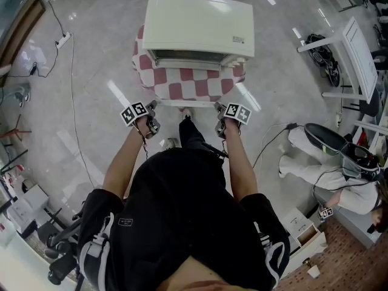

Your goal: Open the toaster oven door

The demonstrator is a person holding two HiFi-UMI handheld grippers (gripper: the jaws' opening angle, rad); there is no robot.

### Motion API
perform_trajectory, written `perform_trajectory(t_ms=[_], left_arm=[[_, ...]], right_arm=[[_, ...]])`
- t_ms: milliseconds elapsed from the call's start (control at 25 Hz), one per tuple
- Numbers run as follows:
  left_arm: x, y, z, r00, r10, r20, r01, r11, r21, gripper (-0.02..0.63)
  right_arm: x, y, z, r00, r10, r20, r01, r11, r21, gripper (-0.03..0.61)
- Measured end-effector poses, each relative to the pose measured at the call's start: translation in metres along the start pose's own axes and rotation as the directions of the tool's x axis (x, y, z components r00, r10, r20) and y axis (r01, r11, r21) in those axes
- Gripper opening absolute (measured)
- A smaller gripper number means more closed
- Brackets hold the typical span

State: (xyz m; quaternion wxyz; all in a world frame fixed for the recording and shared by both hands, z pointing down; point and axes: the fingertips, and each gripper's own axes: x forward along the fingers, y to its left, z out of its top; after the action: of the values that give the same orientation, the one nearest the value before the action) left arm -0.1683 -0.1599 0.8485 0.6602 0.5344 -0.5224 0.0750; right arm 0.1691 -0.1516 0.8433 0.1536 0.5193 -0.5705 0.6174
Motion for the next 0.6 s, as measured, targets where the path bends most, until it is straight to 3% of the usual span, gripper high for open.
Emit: perform_trajectory(t_ms=[120,240,400,480,600], left_arm=[[-0.012,0.005,0.003,1.000,0.003,0.020,-0.003,1.000,-0.004,0.127],[-0.034,0.004,0.011,0.998,0.002,0.065,-0.003,1.000,0.013,0.127],[-0.069,-0.016,0.021,0.988,-0.093,0.126,0.092,0.996,0.012,0.121],[-0.087,-0.037,0.025,0.975,-0.155,0.161,0.147,0.987,0.060,0.079],[-0.115,-0.078,0.025,0.948,-0.254,0.191,0.214,0.954,0.210,0.027]], right_arm=[[-0.011,0.003,0.006,0.999,-0.019,0.037,0.021,0.999,-0.048,0.180],[-0.031,0.017,0.020,0.991,-0.034,0.129,0.054,0.986,-0.156,0.187],[-0.067,0.057,0.033,0.962,0.007,0.272,0.092,0.933,-0.347,0.189],[-0.085,0.081,0.035,0.947,0.039,0.319,0.103,0.903,-0.416,0.183],[-0.110,0.117,0.033,0.922,0.093,0.376,0.113,0.865,-0.490,0.125]])
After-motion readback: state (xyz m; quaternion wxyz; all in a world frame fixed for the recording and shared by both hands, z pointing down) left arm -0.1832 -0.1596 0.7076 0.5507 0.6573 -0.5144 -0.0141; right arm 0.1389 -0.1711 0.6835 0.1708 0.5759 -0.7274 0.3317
